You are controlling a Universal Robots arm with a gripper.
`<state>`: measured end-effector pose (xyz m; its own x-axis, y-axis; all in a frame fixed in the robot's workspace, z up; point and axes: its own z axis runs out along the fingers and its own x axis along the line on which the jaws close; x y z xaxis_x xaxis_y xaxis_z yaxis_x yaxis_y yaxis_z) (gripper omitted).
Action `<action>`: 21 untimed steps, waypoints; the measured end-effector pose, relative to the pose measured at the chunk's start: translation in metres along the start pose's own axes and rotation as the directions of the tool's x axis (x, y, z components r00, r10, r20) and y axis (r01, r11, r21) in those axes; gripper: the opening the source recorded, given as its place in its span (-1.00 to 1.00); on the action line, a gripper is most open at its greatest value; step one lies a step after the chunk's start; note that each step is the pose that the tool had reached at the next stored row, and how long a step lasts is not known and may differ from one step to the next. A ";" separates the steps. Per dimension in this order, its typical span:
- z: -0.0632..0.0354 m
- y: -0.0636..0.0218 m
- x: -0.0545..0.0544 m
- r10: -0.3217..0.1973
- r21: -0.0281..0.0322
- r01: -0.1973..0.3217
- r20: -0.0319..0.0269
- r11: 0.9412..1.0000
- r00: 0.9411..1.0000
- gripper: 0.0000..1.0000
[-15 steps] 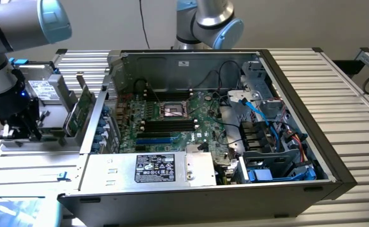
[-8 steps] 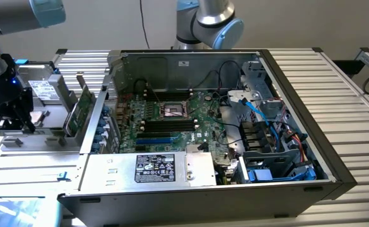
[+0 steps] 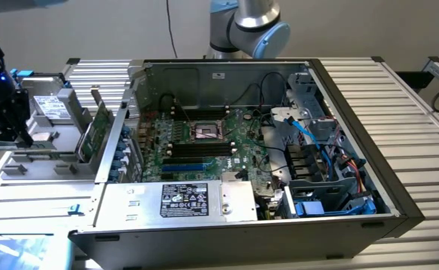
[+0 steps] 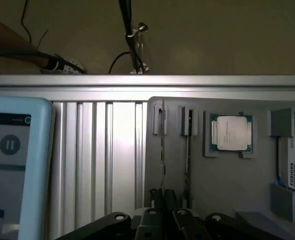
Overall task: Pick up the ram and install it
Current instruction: 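Pick up the ram and move it above insertion slot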
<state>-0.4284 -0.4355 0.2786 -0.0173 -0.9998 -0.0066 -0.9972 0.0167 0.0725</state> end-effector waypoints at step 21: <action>-0.1001 -0.0564 0.002 0.000 0.000 0.000 0.006 1.000 1.000 -0.72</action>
<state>-0.3650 -0.4392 0.3744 -0.0173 -0.9998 -0.0124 -0.9972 0.0163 0.0725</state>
